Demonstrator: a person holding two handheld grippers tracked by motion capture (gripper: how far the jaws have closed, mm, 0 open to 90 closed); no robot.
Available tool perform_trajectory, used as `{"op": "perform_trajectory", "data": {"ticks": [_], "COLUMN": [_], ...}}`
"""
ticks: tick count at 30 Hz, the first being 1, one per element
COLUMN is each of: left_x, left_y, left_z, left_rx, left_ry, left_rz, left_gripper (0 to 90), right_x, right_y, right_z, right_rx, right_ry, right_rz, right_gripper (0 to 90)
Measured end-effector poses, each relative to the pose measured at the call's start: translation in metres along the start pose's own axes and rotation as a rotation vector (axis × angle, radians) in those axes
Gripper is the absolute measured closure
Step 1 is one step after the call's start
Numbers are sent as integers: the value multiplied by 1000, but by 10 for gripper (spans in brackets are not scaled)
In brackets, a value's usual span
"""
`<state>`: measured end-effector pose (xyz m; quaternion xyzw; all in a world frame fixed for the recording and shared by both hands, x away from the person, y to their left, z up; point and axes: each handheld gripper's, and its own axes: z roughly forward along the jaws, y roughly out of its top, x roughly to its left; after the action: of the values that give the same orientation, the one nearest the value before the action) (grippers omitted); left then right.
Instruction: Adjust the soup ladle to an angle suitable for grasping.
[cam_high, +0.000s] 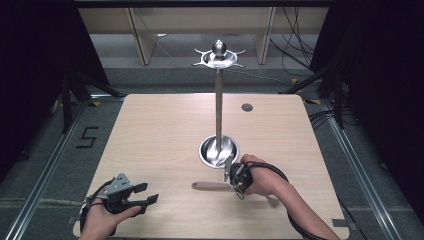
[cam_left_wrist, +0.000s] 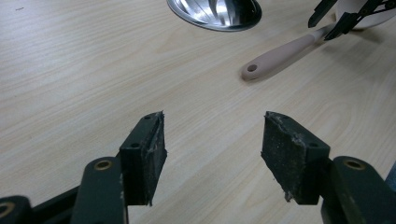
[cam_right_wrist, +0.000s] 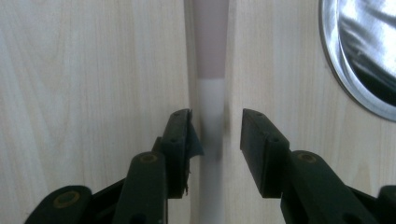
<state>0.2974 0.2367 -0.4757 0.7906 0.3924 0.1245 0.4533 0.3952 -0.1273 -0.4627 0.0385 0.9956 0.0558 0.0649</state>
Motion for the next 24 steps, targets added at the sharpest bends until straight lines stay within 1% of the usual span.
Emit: {"op": "perform_trajectory", "data": {"ticks": [1,3,4,5,6,7,8,9,10,11,12,13,14,15,16,17,18,19,20,21,22,23,24], "left_x": [0,0,0,0,0,0,0,0,0,0,0,0,0,0,0,0,0,0,0,0,0,0,0], "left_y": [0,0,0,0,0,0,0,0,0,0,0,0,-1,-1,-1,-1,-1,0,-1,-1,-1,-1,-1], "left_z": [0,0,0,0,0,0,0,0,1,1,1,1,1,1,1,2,1,0,1,1,1,1,1], "left_rx": [2,-1,-1,-1,0,1,1,3,1,1,2,3,3,3,5,-5,4,11,3,6,1,12,11], "left_ry": [-1,-2,-2,-2,-2,-2,-2,-1,-2,-2,-1,-1,1,1,6,-1,1,1,2,10,8,0,2], "left_rz": [6,0,0,1,0,1,2,6,1,1,0,-1,1,1,1,0,2,4,2,1,1,4,5], "left_gripper": [388,388,388,388,388,388,388,388,387,387,387,387,387,387,387,387,387,387,387,387,387,387,387], "right_x": [0,0,-1,0,0,0,-2,-2,-3,-3,-4,-3,-3,-5,-6,-6,-6,-6,-6,-6,-5,-5,-5], "right_y": [0,1,4,4,4,4,5,5,5,5,4,5,5,4,4,4,6,6,7,7,9,9,9], "right_z": [4,4,3,6,6,8,7,7,9,9,10,11,12,14,13,13,12,13,14,14,12,12,13], "right_rx": [-32,-34,-1,-10,-10,-25,15,15,12,12,-2,1,-8,-24,-16,-16,15,6,19,19,33,33,23], "right_ry": [28,33,8,48,48,48,27,27,44,44,44,67,67,67,66,66,53,59,56,56,58,58,50], "right_rz": [10,7,-11,28,28,27,2,2,13,13,-7,30,36,7,4,4,-10,1,-4,-4,11,11,11], "right_gripper": [655,661,666,675,675,678,686,686,692,692,695,703,706,709,712,712,715,719,730,730,745,745,751]}}
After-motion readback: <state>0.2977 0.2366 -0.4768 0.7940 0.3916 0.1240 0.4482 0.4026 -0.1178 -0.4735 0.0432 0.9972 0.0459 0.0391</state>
